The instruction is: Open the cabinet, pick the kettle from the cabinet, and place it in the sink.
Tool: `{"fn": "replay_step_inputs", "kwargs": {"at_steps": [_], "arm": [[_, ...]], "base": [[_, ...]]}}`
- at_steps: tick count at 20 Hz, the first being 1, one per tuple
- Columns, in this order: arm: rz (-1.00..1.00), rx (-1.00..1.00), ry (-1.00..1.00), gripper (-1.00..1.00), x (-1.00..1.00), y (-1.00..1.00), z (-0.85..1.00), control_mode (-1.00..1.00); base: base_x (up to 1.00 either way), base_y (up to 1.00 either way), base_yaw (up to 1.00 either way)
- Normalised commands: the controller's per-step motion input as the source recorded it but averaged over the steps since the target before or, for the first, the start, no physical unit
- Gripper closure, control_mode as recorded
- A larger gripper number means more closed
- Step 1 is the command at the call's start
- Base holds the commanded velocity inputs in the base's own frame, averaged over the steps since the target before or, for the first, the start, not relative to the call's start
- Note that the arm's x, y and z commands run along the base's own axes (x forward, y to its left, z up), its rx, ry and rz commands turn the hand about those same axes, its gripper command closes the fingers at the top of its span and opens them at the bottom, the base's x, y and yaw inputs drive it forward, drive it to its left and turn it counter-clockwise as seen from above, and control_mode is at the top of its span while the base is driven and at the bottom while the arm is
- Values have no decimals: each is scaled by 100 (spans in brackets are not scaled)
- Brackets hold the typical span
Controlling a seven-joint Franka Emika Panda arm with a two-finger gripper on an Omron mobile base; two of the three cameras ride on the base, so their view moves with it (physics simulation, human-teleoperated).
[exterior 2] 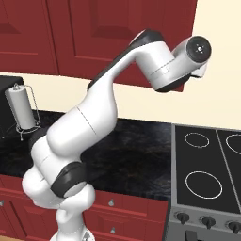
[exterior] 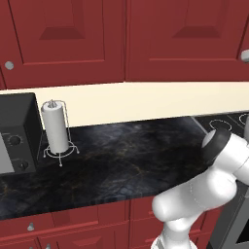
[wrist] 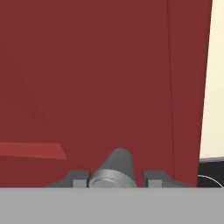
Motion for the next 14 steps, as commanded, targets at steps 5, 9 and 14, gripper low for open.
{"fn": "replay_step_inputs", "kwargs": {"at_steps": [5,9,14], "arm": [[0,-14,0,100,-32,17,0,-100],[0,-13,0,100,-32,15,2,-100],[0,-11,-2,100,-32,19,4,-100]], "base": [[0,0,0],[0,0,0],[0,0,0]]}}
